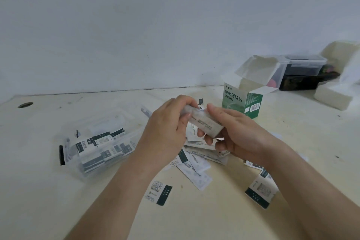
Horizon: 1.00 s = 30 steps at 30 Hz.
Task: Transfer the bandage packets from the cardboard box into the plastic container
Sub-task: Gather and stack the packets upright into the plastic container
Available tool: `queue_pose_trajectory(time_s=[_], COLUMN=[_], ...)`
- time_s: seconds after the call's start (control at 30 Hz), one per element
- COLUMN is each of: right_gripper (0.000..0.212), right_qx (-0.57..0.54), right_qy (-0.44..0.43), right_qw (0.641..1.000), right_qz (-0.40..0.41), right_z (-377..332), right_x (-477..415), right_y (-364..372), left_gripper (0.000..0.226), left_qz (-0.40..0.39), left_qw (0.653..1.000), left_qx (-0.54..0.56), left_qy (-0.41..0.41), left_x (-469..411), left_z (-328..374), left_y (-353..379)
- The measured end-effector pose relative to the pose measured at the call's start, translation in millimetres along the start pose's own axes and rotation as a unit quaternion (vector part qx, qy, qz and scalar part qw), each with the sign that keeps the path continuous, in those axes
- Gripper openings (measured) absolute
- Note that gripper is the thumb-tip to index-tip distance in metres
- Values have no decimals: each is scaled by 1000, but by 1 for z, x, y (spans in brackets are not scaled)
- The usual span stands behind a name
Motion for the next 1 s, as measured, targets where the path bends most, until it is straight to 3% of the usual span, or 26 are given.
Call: queue_pose_trajectory(time_s=[0.2, 0.33, 0.4, 0.53, 0.7, 0.8, 0.93, 1.0], right_gripper=[39, 31, 21, 21, 48, 37, 28, 14], right_qx=[-56, -43, -52, -54, -39, -33, -1, 59], right_qy=[-12, -10, -18, -19, -21, -26, -34, -44], right_qw=[993, 994, 996, 998, 998, 997, 998, 996], right_qz=[-102, -98, -66, -36, -46, -58, -55, -46], right_z=[-9, -16, -21, -36, -50, -60, -88, -104], right_x=[5, 3, 2, 1, -1, -2, -14, -24], right_y=[7, 9, 6, 9, 23, 26, 34, 48], left_gripper=[30, 39, 54, 96, 81, 77, 90, 69], left_qz=[-12, -17, -41, -128, -81, -73, -92, -31], left_qw=[998, 996, 993, 985, 994, 995, 993, 995], left_qx=[59, 83, 109, 108, 78, 70, 75, 74], left_qy=[-8, -4, -13, -28, 7, 12, -18, -51], left_x=[-1, -1, 0, 3, 1, 0, -6, -5], left_z=[4, 8, 8, 15, 18, 23, 25, 8], left_y=[0, -5, -6, -3, -12, -23, -63, -107])
Point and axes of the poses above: each hand's wrist, its own x-axis away from the middle knuckle, its own y-axis out of the palm, z = x × y, the point moved 5 cm from there along -x, towards the middle knuckle, and after that the axes turned 13 degrees about x, right-handed, at the moved point
